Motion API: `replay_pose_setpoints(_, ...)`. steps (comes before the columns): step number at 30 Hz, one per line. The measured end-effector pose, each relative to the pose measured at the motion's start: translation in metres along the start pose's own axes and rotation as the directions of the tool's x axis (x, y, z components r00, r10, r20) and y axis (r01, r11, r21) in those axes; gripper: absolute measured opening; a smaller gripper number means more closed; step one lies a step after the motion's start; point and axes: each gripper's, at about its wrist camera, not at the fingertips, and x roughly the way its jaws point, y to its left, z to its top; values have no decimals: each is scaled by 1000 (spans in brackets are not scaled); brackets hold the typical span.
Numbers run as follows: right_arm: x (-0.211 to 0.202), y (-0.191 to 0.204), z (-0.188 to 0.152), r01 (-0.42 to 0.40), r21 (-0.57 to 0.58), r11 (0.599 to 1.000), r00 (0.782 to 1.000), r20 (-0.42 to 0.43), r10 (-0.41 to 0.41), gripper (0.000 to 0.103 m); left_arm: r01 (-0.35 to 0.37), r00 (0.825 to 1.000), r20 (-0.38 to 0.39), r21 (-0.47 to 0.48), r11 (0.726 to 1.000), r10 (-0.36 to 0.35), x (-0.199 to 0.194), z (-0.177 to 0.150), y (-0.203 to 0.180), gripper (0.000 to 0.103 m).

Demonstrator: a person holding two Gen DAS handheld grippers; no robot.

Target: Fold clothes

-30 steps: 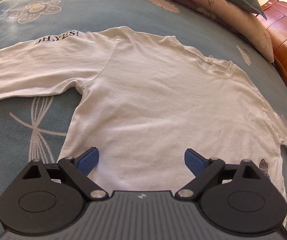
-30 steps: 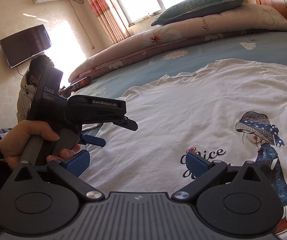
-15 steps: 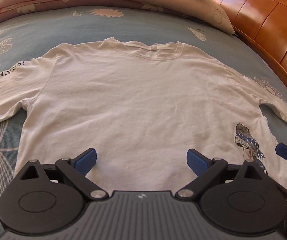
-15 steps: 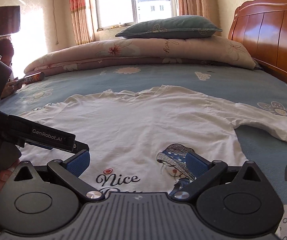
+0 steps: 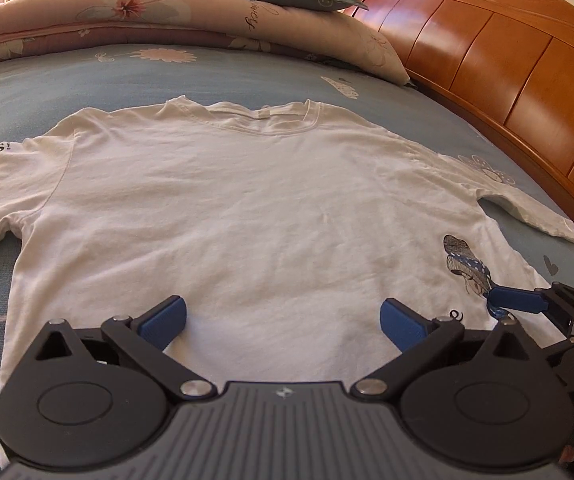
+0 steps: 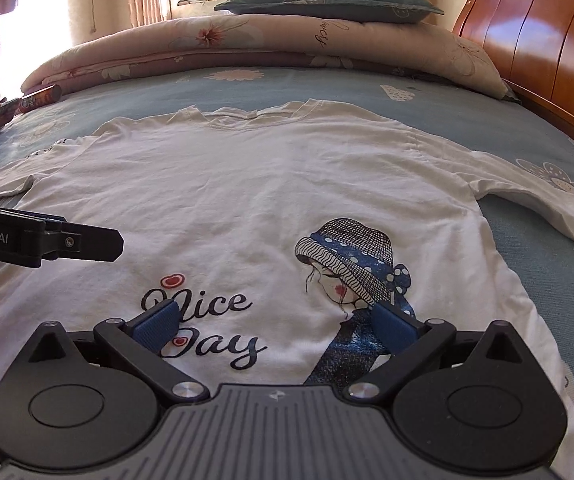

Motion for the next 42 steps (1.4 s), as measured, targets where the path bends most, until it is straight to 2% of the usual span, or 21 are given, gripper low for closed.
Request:
replay_pose_setpoints(5,-1,-2,8,14,25,1000,998,-53,-12,103,7,1000,-13,12,1000,-6,0,1,1,102)
replay_pose_setpoints(9,-12,-5,28,-27,1,1000,1000,-12,27,103,-5,1000,-21,-22,1000,4,-10,4,3,102)
replay_pose_setpoints(13,-4,-13,66,-126,12,992,991,41,125,103,-65,998,3,-11,998,65,-13,6,6,102)
replay_pose_setpoints(16,20,-18,90,-197,71,978,980,43,194,103,-74,997,-24,-42,996,73,-9,7,15,102)
replay_pose_setpoints(20,55,-18,98,-281,126,952,958,-18,285,103,-57,998,-19,-69,996,56,-9,7,21,102)
replay_pose_setpoints(23,65,-28,87,-256,147,955,959,-84,270,103,-49,999,-24,-74,996,47,-9,7,22,102)
replay_pose_setpoints(25,57,-44,77,-237,158,959,966,-63,249,103,-44,999,-24,-82,996,42,-9,8,24,102)
replay_pose_setpoints(29,36,-87,55,-117,212,970,989,-68,134,103,-42,999,-23,-89,995,40,-8,8,24,102)
replay_pose_setpoints(32,20,-103,44,-106,242,964,991,-58,124,103,-54,998,-23,-77,996,52,-8,7,21,102)
replay_pose_setpoints(35,3,-103,43,-111,263,958,992,-28,122,103,-69,997,-25,-55,996,68,-7,5,18,102)
replay_pose_setpoints(37,-3,-96,44,-149,254,956,988,-5,155,103,-80,997,-26,-35,996,79,-6,4,15,102)
replay_pose_setpoints(39,2,-84,41,-160,223,961,985,-33,172,103,-88,996,-27,-15,996,88,-5,3,13,102)
replay_pose_setpoints(42,9,-73,27,-102,151,983,991,-68,114,103,-89,996,-23,-3,996,89,-6,2,12,102)
